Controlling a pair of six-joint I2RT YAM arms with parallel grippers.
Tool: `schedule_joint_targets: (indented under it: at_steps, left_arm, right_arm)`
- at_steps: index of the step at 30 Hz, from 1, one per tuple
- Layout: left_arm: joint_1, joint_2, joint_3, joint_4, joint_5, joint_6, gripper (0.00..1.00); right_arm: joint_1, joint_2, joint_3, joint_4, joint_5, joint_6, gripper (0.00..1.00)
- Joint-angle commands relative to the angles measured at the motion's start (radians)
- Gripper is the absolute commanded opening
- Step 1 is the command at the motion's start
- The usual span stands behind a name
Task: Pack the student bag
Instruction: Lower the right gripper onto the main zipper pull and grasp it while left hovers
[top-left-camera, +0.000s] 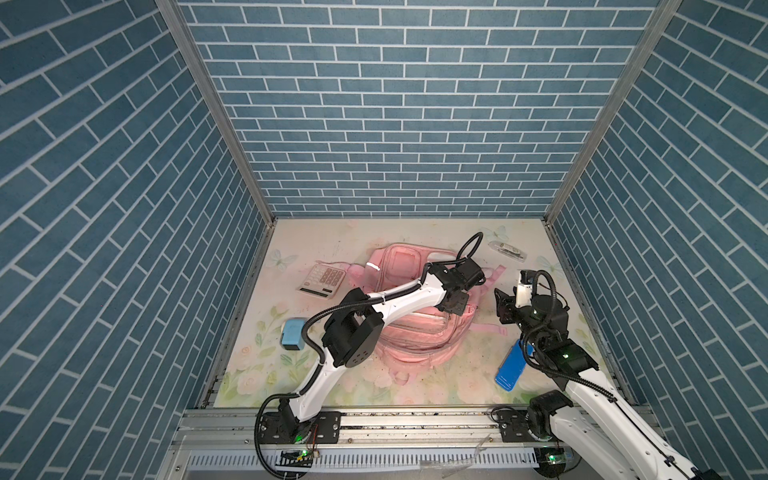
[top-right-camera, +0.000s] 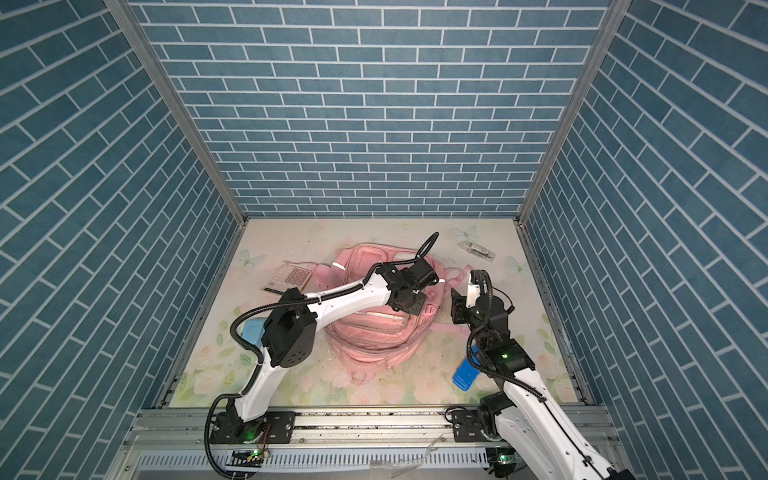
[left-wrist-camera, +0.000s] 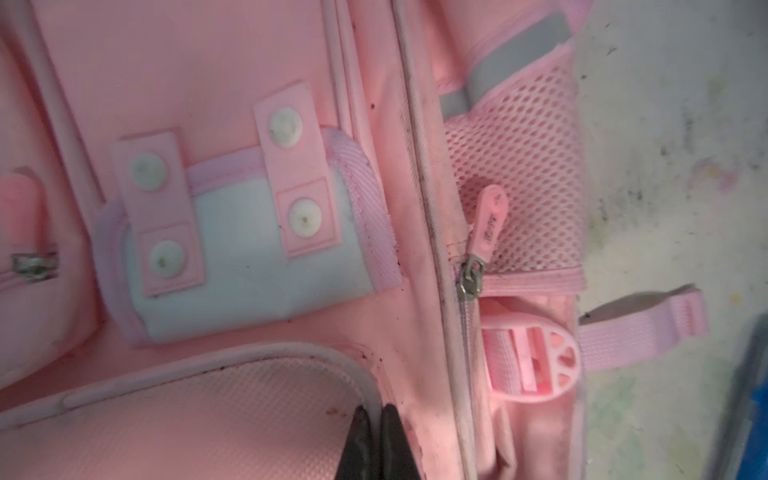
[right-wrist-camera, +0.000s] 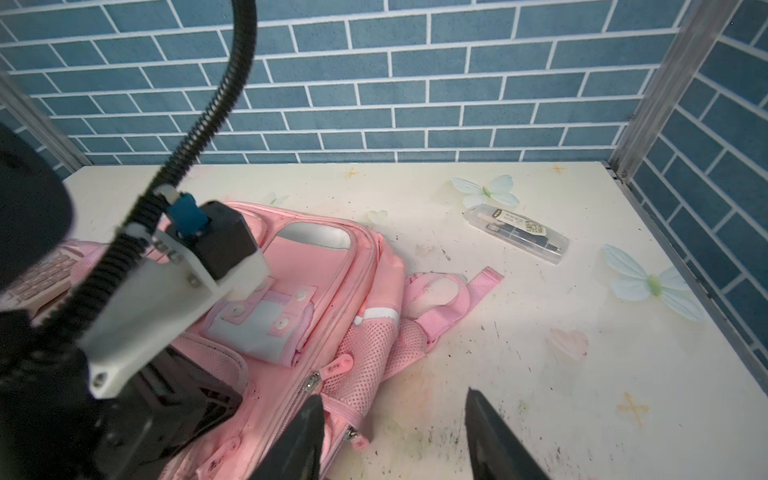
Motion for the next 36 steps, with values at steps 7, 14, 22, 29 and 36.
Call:
schedule_joint_targets:
  at_steps: [7,14,22,29,36]
  left_arm:
    - [0.026,-0.205,-0.053,0.090,0.051,0.145,0.00]
    - [0.054,-0.300,-0.100,0.159,0.070,0.234,0.00]
    - [0.065,-0.352,-0.127,0.187,0.078,0.296,0.00]
    - [0.067,-0.428,-0.210,0.277,0.107,0.384,0.00]
    - [0.079,-0.472,-0.274,0.353,0.147,0.411,0.00]
  right_arm:
    - [-0.003,0.083,0.022,0.127,-0.200,-0.128,0.53]
    - [-0.004,0.185,0.063,0.156,-0.310,-0.192,0.53]
    - [-0.057,0.238,0.065,0.181,-0.539,-0.323,0.54]
    - [-0.200,0.269,0.007,0.301,-0.742,-0.333,0.55]
    - [-0.217,0.320,0.014,0.309,-0.896,-0.352,0.53]
